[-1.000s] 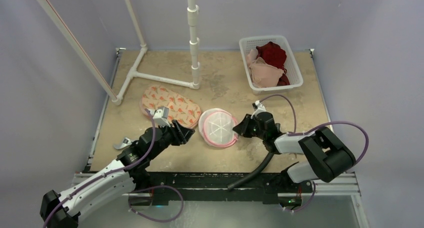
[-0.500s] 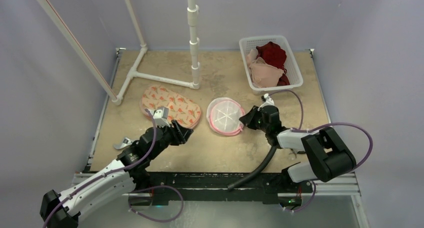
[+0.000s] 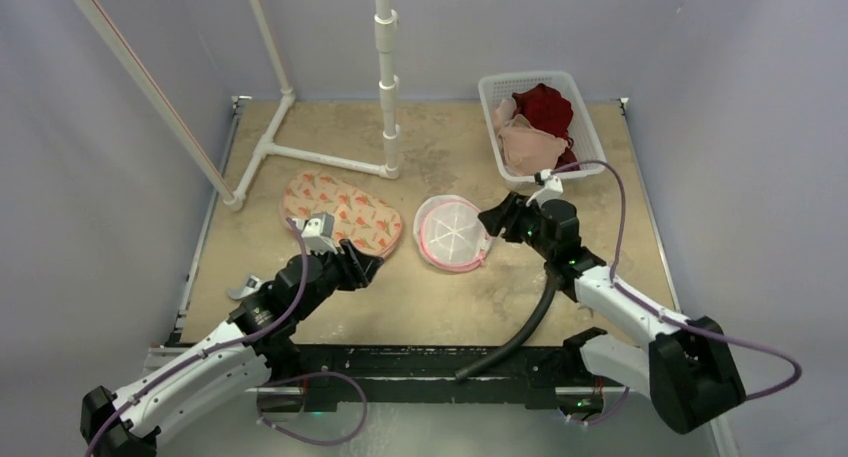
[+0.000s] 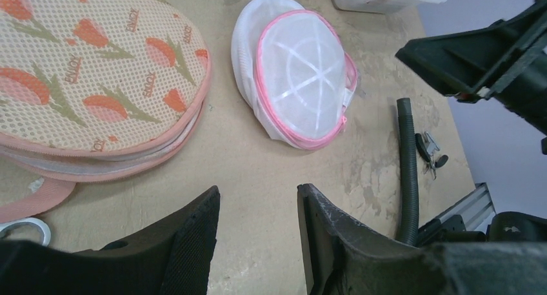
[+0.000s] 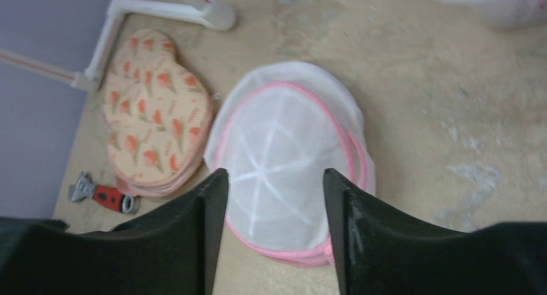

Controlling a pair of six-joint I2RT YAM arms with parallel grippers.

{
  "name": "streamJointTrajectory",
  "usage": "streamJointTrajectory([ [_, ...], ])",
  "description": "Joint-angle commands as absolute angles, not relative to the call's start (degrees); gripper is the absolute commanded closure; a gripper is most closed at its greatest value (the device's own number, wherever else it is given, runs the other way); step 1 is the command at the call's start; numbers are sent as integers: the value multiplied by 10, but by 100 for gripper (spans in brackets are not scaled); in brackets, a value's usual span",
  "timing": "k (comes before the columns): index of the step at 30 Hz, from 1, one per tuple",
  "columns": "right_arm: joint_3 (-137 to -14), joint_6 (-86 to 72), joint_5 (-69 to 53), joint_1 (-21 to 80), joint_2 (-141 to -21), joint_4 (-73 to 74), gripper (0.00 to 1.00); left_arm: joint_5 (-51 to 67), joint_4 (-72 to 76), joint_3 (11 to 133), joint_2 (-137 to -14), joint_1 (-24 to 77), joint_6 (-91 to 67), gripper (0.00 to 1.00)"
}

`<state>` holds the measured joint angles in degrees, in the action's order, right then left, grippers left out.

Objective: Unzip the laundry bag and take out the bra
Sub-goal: Move the laundry bag to the center of the board, then reset both arms

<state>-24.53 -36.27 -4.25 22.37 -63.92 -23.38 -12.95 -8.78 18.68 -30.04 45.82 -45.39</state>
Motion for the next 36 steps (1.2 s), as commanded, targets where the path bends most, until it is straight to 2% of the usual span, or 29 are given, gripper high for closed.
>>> streamJointTrajectory([
  [1,-299,-315,-158,226,-618,-228,47,-155,-100,229,-301,458,-432,53],
  [4,-327,-324,-219,238,-674,-263,63,-175,-118,242,-304,458,-432,54],
  [7,-335,-351,-250,244,-723,-326,68,-190,-139,252,-296,458,-435,54],
  [19,-407,-367,-243,258,-904,-369,72,-254,-205,286,-250,458,-430,54],
  [36,-457,-361,-217,277,-1026,-350,71,-229,-200,272,-254,459,-433,54],
])
